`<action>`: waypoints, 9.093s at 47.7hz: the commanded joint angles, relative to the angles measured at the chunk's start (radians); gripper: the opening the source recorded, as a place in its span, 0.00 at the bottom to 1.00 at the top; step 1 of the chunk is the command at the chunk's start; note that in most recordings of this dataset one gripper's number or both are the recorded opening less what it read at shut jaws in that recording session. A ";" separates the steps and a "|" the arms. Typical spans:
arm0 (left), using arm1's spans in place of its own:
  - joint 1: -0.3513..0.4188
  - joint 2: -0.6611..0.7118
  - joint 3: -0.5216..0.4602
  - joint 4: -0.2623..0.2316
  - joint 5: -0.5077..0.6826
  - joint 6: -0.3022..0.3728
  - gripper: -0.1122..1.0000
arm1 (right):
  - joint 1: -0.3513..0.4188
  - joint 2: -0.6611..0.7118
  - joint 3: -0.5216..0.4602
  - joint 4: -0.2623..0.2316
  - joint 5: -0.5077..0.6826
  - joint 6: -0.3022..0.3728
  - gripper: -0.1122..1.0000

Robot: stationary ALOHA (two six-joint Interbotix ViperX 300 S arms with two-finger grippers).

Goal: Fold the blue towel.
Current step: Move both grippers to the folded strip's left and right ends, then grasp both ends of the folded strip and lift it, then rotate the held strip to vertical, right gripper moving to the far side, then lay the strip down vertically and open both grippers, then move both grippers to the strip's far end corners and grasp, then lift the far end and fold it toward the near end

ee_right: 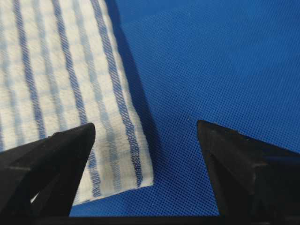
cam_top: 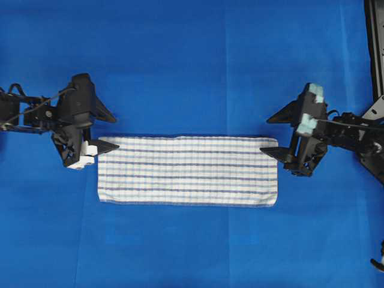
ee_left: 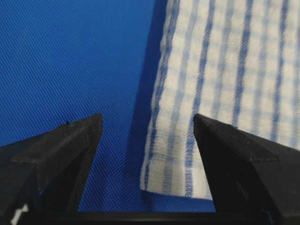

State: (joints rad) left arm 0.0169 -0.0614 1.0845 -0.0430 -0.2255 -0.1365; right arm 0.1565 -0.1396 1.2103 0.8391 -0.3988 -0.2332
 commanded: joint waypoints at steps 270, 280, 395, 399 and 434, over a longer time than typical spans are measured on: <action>-0.342 0.005 -0.140 -0.215 -0.239 -0.299 0.84 | -0.499 0.360 -0.810 -0.078 0.341 -0.416 0.89; -0.350 -0.126 -0.107 -0.216 -0.138 -0.287 0.84 | -0.499 0.255 -0.749 -0.094 0.339 -0.419 0.92; 0.419 0.371 -0.331 -0.213 -0.261 0.356 0.61 | -0.555 0.482 -0.680 -0.112 0.135 -0.420 0.74; 0.416 0.371 -0.331 -0.213 -0.259 0.359 0.41 | -0.555 0.488 -0.686 -0.112 0.137 -0.420 0.54; 0.459 0.268 -0.376 -0.167 -0.241 0.368 0.16 | -0.555 0.399 -0.658 -0.112 0.144 -0.413 0.08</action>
State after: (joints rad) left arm 0.4602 0.2592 0.7302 -0.2194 -0.4709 0.2301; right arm -0.4004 0.3129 0.5553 0.7256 -0.2439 -0.6473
